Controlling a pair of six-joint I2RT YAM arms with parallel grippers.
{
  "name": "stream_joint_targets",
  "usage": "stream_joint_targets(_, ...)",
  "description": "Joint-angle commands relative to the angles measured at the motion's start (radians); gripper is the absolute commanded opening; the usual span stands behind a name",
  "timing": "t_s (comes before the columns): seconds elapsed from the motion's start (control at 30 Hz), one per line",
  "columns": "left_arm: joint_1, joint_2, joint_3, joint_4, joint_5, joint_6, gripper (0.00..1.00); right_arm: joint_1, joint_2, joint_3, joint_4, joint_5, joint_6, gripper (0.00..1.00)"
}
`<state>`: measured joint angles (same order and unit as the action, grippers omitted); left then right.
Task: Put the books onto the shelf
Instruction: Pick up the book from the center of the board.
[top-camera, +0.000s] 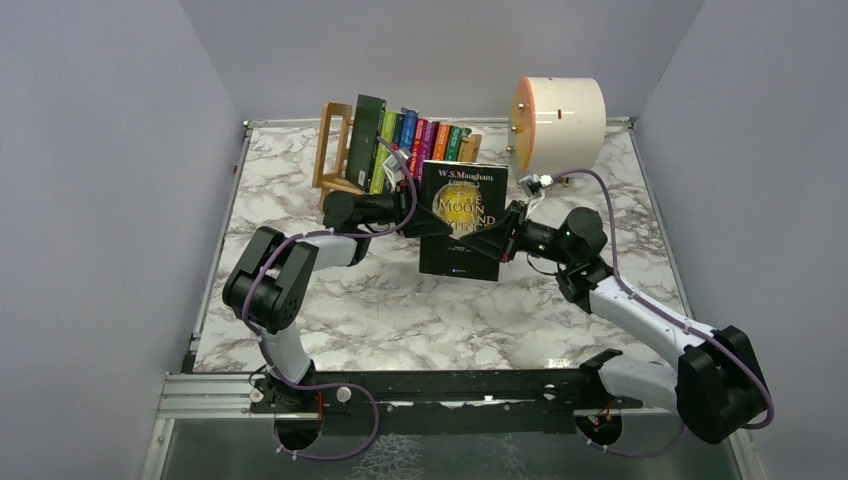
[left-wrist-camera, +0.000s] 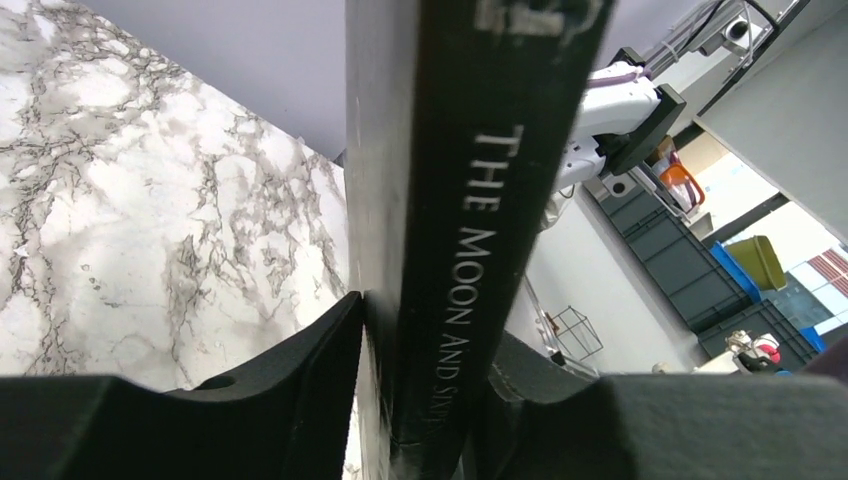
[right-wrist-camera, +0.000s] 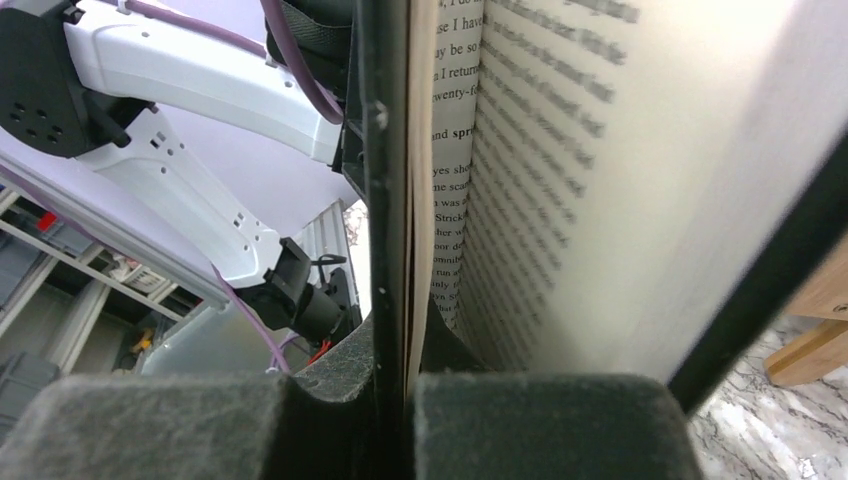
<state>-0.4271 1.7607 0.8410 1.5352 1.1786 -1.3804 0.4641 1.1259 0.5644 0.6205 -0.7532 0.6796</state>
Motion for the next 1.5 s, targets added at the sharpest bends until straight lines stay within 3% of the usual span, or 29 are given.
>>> stream_joint_targets(0.0, -0.006, 0.001, -0.003, 0.238, 0.035, -0.044, 0.24, -0.009, 0.005, 0.046, 0.151, 0.005, 0.015, 0.01)
stream_joint_targets(0.1, -0.006, -0.001, -0.01, 0.243, 0.013, -0.046, 0.14, -0.009, 0.014, 0.04, 0.161, 0.006, 0.015, 0.01)
stream_joint_targets(0.57, -0.03, -0.032, 0.0, 0.252, -0.058, -0.064, 0.2, -0.008, 0.078, 0.026, 0.224, -0.017, 0.038, 0.01)
stream_joint_targets(0.67, -0.039, -0.032, 0.01, 0.249, -0.079, -0.068, 0.0, -0.008, 0.076, 0.029, 0.218, -0.016, 0.036, 0.01)
stream_joint_targets(0.73, -0.04, -0.038, 0.01, 0.241, -0.093, -0.07, 0.0, -0.009, 0.069, 0.028, 0.202, -0.003, 0.036, 0.02)
stream_joint_targets(0.83, -0.039, -0.072, 0.007, 0.145, -0.108, 0.0, 0.0, -0.008, 0.045, 0.03, 0.156, 0.02, 0.022, 0.07)
stream_joint_targets(1.07, -0.038, -0.245, -0.01, -0.293, -0.203, 0.309, 0.0, -0.01, -0.031, 0.029, 0.043, 0.096, -0.02, 0.35)
stream_joint_targets(1.23, -0.03, -0.29, -0.02, -0.411, -0.255, 0.369, 0.0, -0.01, -0.067, 0.028, -0.009, 0.139, -0.041, 0.47)
stream_joint_targets(1.47, 0.021, -0.34, -0.03, -0.488, -0.288, 0.403, 0.0, -0.02, -0.129, 0.026, -0.108, 0.217, -0.087, 0.53)
